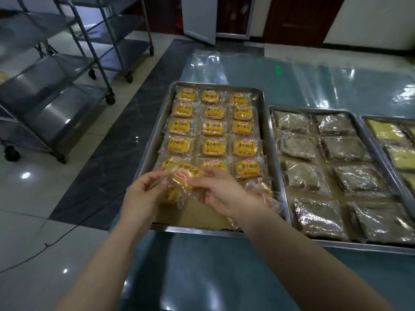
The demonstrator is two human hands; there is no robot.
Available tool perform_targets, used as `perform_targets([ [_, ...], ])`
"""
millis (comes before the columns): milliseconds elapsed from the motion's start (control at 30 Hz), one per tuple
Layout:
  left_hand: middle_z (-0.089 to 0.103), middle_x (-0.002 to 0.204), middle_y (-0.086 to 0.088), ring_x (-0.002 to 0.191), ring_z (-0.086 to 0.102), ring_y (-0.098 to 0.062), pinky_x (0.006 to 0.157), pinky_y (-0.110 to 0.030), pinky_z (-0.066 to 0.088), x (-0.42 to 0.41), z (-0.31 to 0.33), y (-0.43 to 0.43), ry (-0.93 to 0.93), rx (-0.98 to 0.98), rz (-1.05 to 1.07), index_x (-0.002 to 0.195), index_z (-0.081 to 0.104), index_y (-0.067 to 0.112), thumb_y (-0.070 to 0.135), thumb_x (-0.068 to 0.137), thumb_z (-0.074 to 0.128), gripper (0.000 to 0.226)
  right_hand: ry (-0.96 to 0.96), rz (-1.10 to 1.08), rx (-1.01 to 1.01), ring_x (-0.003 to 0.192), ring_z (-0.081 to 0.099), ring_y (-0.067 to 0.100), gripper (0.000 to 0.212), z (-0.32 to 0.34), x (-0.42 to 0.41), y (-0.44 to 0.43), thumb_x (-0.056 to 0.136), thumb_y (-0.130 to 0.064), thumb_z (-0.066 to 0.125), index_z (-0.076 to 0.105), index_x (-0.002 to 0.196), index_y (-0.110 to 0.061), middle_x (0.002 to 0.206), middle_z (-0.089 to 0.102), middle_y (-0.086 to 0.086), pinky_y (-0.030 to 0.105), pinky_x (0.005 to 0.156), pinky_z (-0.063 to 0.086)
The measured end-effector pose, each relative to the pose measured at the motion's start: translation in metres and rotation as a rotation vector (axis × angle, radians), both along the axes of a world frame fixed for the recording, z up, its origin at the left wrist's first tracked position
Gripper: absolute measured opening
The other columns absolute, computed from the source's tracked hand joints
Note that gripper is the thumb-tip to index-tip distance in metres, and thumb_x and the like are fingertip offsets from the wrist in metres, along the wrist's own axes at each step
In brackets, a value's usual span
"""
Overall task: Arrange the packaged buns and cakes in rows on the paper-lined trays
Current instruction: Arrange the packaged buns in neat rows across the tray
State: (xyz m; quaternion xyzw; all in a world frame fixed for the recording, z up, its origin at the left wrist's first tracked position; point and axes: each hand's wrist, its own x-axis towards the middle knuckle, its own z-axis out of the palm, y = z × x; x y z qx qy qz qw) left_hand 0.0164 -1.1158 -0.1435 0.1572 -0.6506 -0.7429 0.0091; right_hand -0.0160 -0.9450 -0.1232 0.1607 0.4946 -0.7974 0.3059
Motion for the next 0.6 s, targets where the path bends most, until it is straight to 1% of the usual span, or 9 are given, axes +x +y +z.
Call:
perform_targets([
  [100, 0.069, 0.100, -0.014, 0.089, 0.067, -0.022, 0.073, -0.029, 0.057, 0.002, 0.002, -0.016, -0.094, 0.176, -0.082, 0.093, 0.069, 0.009, -0.005, 0.088, 0.054, 0.021, 0.072, -0.097, 0.154, 0.092, 0.068, 0.026, 0.059, -0.007, 0.005, -0.009, 0.073, 0.010, 0.072, 0.047, 0.122, -0.011, 0.116, 0.060, 0.014, 0.029, 0.069, 0.057],
  [167, 0.070, 0.097, -0.013, 0.085, 0.067, -0.019, 0.066, -0.025, 0.056, 0.001, 0.002, -0.024, -0.121, 0.241, -0.113, 0.096, 0.067, 0.007, -0.001, 0.089, 0.053, 0.018, 0.109, -0.104, 0.253, 0.095, 0.068, 0.026, 0.062, -0.012, 0.009, -0.012, 0.072, 0.009, 0.073, 0.048, 0.122, -0.015, 0.113, 0.063, 0.012, 0.037, 0.080, 0.057],
  [200, 0.070, 0.096, -0.011, 0.084, 0.067, -0.019, 0.065, -0.024, 0.055, 0.000, 0.001, -0.027, -0.124, 0.227, -0.113, 0.098, 0.065, 0.008, 0.002, 0.089, 0.055, 0.015, 0.128, -0.100, 0.273, 0.095, 0.068, 0.025, 0.063, -0.014, 0.012, -0.012, 0.071, 0.009, 0.074, 0.048, 0.121, -0.018, 0.110, 0.066, 0.010, 0.039, 0.083, 0.056],
  [267, 0.067, 0.089, -0.009, 0.080, 0.065, -0.017, 0.062, -0.023, 0.055, -0.002, -0.004, -0.028, -0.119, 0.156, -0.095, 0.100, 0.061, 0.011, 0.004, 0.087, 0.059, 0.014, 0.159, -0.099, 0.270, 0.091, 0.070, 0.021, 0.064, -0.016, 0.019, -0.012, 0.071, 0.010, 0.074, 0.048, 0.119, -0.024, 0.102, 0.072, 0.004, 0.035, 0.078, 0.057],
  [333, 0.066, 0.082, -0.007, 0.077, 0.065, -0.016, 0.060, -0.022, 0.054, -0.002, -0.007, -0.027, -0.111, 0.097, -0.118, 0.102, 0.059, 0.013, 0.001, 0.085, 0.062, 0.021, 0.160, -0.132, 0.217, 0.092, 0.070, 0.020, 0.066, -0.018, 0.024, -0.013, 0.070, 0.011, 0.074, 0.048, 0.119, -0.025, 0.105, 0.072, 0.004, 0.032, 0.074, 0.057],
  [367, 0.067, 0.080, -0.007, 0.075, 0.065, -0.017, 0.060, -0.023, 0.054, -0.002, -0.009, -0.026, -0.109, 0.052, -0.141, 0.101, 0.060, 0.012, 0.000, 0.084, 0.062, 0.022, 0.153, -0.150, 0.197, 0.096, 0.069, 0.021, 0.066, -0.020, 0.027, -0.011, 0.068, 0.007, 0.076, 0.049, 0.120, -0.024, 0.109, 0.070, 0.005, 0.034, 0.078, 0.057],
  [467, 0.069, 0.075, -0.007, 0.068, 0.065, -0.017, 0.061, -0.027, 0.053, -0.003, -0.014, -0.027, -0.109, -0.102, -0.172, 0.090, 0.064, 0.011, -0.001, 0.082, 0.065, 0.015, 0.143, -0.169, 0.196, 0.099, 0.068, 0.024, 0.056, -0.022, 0.033, -0.006, 0.068, -0.012, 0.077, 0.055, 0.119, -0.016, 0.112, 0.069, 0.008, 0.042, 0.089, 0.054],
  [533, 0.068, 0.070, -0.007, 0.060, 0.063, -0.015, 0.059, -0.028, 0.051, -0.005, -0.017, -0.025, -0.109, -0.066, -0.180, 0.084, 0.061, 0.009, -0.004, 0.083, 0.062, 0.014, 0.170, -0.190, 0.221, 0.097, 0.069, 0.022, 0.035, -0.024, 0.036, -0.002, 0.079, -0.008, 0.071, 0.060, 0.112, -0.009, 0.105, 0.072, 0.006, 0.039, 0.089, 0.054],
  [600, 0.065, 0.065, -0.007, 0.055, 0.058, -0.014, 0.054, -0.025, 0.049, -0.007, -0.018, -0.019, -0.118, 0.058, -0.203, 0.082, 0.057, 0.008, -0.007, 0.085, 0.057, 0.016, 0.153, -0.288, 0.177, 0.095, 0.069, 0.021, 0.027, -0.027, 0.038, 0.000, 0.082, -0.004, 0.068, 0.063, 0.108, -0.007, 0.102, 0.073, 0.006, 0.035, 0.088, 0.054],
])
